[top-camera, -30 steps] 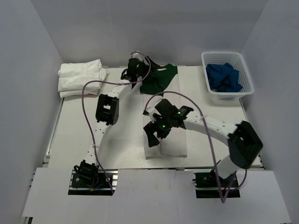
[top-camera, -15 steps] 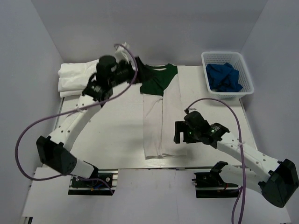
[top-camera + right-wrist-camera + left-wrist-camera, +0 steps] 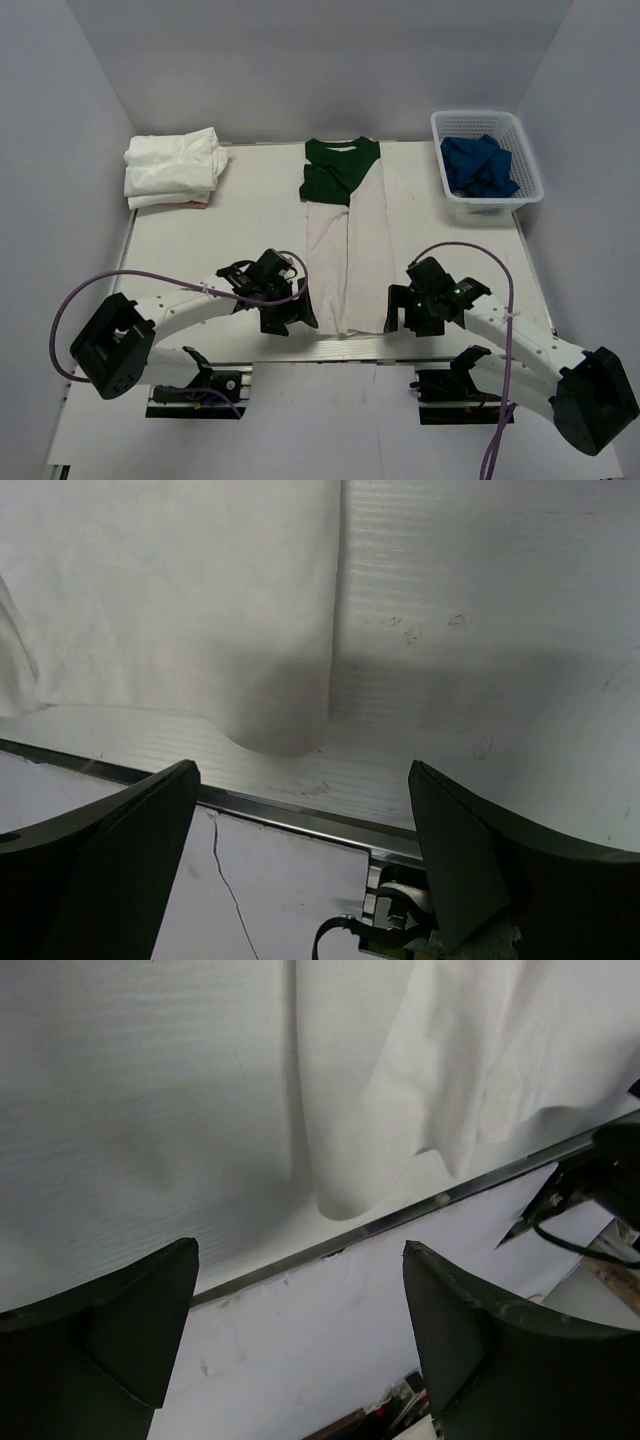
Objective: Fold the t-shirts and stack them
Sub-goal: Grab the bottom of the folded rectangular tshirt with both arms
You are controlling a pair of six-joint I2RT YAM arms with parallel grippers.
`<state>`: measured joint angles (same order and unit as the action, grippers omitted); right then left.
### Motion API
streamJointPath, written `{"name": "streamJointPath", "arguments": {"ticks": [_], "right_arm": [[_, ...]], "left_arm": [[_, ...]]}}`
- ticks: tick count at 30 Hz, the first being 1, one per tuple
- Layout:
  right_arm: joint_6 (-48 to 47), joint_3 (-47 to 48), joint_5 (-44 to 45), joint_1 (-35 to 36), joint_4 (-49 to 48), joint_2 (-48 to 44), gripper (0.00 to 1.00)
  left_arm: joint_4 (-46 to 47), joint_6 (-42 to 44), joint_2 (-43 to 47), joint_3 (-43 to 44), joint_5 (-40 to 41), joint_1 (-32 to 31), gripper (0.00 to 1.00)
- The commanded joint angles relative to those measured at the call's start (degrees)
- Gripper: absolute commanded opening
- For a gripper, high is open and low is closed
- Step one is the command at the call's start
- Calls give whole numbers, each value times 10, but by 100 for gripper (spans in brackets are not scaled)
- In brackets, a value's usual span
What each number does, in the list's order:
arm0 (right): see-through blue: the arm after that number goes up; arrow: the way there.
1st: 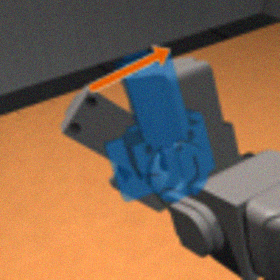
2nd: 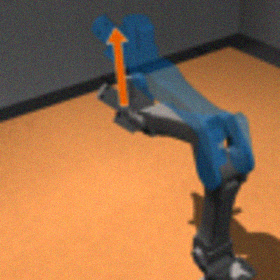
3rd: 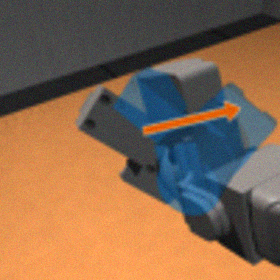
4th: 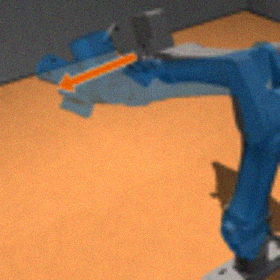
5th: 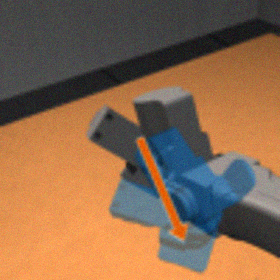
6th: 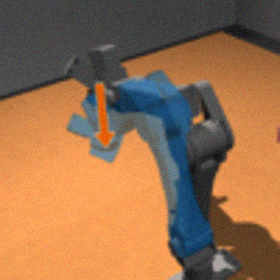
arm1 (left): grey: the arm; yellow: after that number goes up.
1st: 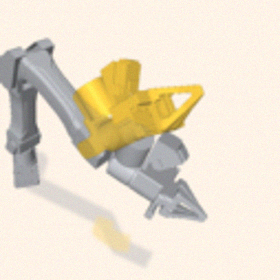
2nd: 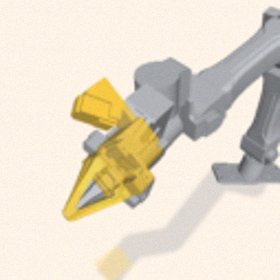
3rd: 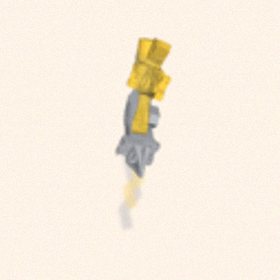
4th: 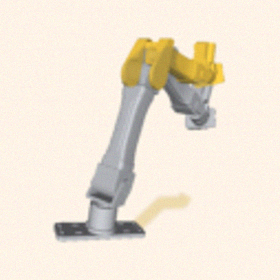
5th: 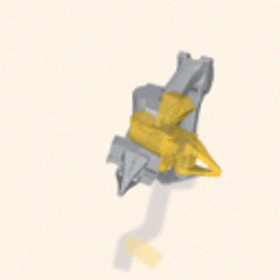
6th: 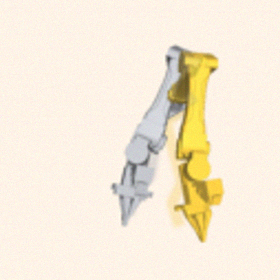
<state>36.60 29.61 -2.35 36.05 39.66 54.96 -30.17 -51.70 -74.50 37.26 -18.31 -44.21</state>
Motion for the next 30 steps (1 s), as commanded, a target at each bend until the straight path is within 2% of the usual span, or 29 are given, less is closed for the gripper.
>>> {"name": "streamJointPath", "arguments": {"ticks": [1,7,9,11,12,13,14,17,18,19,20,23,30], "right_arm": [[-23,-11,-53,-12,-37,24,91],[-47,-14,-82,-27,-61,59,91],[-55,-14,-92,-30,-66,68,88],[-55,-17,-98,-33,-69,71,80],[-57,-19,-99,-36,-71,71,71],[-58,-19,-103,-36,-71,72,50],[-63,-19,-108,-36,-79,74,41],[-68,-18,-115,-38,-94,79,24],[-72,-17,-114,-38,-104,81,23],[-74,-13,-111,-39,-107,90,20],[-76,-10,-102,-40,-106,95,11],[-82,5,-100,-39,-105,112,0],[-91,34,-101,-38,-89,54,0]], "left_arm": [[35,-20,-6,8,26,-11,92],[57,-20,-102,44,33,-41,83],[57,-15,-123,60,38,-47,76],[51,-15,-138,65,45,-53,71],[51,-15,-144,65,50,-58,63],[51,-20,-144,65,50,-58,58],[51,-20,-144,65,50,-58,52],[51,-20,-139,65,56,-58,29],[51,-20,-139,65,56,-58,24],[45,-20,-133,65,56,-58,10],[45,-20,-133,65,56,-58,1],[46,-25,-122,65,56,-58,0],[39,-18,-89,110,42,-58,0]]}}
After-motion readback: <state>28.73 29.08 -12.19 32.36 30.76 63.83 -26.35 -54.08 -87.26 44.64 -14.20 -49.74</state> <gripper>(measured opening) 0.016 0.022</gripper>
